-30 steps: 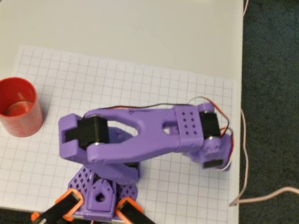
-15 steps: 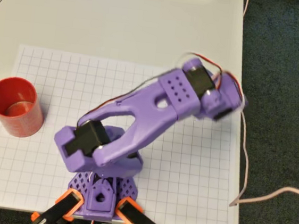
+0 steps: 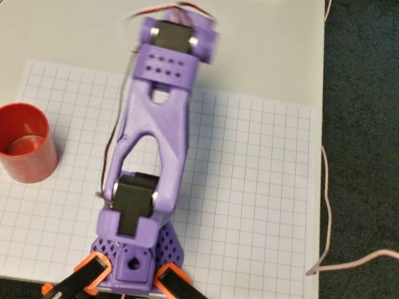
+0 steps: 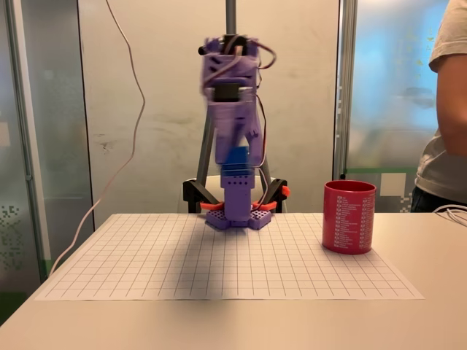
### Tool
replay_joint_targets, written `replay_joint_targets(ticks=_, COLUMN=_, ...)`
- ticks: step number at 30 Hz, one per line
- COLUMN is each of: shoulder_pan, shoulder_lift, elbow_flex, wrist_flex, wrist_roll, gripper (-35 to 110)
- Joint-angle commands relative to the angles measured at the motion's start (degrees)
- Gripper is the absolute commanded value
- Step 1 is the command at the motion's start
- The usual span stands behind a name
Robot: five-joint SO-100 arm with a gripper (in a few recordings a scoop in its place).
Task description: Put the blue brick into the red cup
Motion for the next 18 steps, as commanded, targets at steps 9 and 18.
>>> replay_joint_targets(ticks=9, shoulder_pan=-45.4, shoulder_lift=3.3, elbow_flex=-14.4, wrist_flex=13.4, wrist_roll=6.5, gripper=0)
replay_joint_targets(ticks=18, shoulder_pan=-67.6, shoulder_lift=6.8, elbow_flex=-12.1, wrist_flex=20.1, wrist_roll=10.9, gripper=0)
